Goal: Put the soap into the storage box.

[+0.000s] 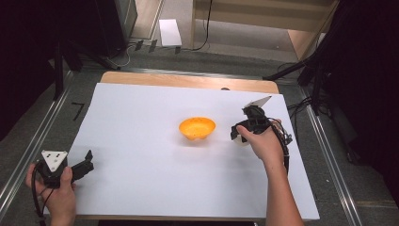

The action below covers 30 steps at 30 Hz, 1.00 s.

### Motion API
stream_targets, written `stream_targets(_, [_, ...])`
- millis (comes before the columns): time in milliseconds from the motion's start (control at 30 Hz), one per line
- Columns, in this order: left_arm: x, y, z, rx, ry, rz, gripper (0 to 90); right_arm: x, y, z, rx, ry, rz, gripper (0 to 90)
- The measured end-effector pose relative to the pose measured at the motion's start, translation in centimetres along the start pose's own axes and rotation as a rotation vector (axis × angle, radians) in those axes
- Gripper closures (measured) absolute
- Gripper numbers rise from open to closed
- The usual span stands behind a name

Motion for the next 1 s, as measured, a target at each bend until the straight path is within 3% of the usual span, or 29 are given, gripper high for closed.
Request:
stream_targets(433, [0.0, 0.0, 0.0, 0.0, -0.001, -0.001, 5.2, 0.2, -2.2, 0.9, 0.02, -0.001, 0.012, 23.7])
stream_targets(1000, [0.0, 0.0, 0.0, 0.001, -0.005, -0.001, 5.2, -0.2, -6.4, 1.3, 0.07, -0.008, 0.036, 23.6])
Point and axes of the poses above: each handheld gripper's, and its own axes: x roughly backward along the jaws, z roughly out of its top, y roughly to its right, the point moved 9 cm from there along -x, roughly forward along the jaws, and after that the axes turned 12 degrees about -x, right-handed, at the moved point
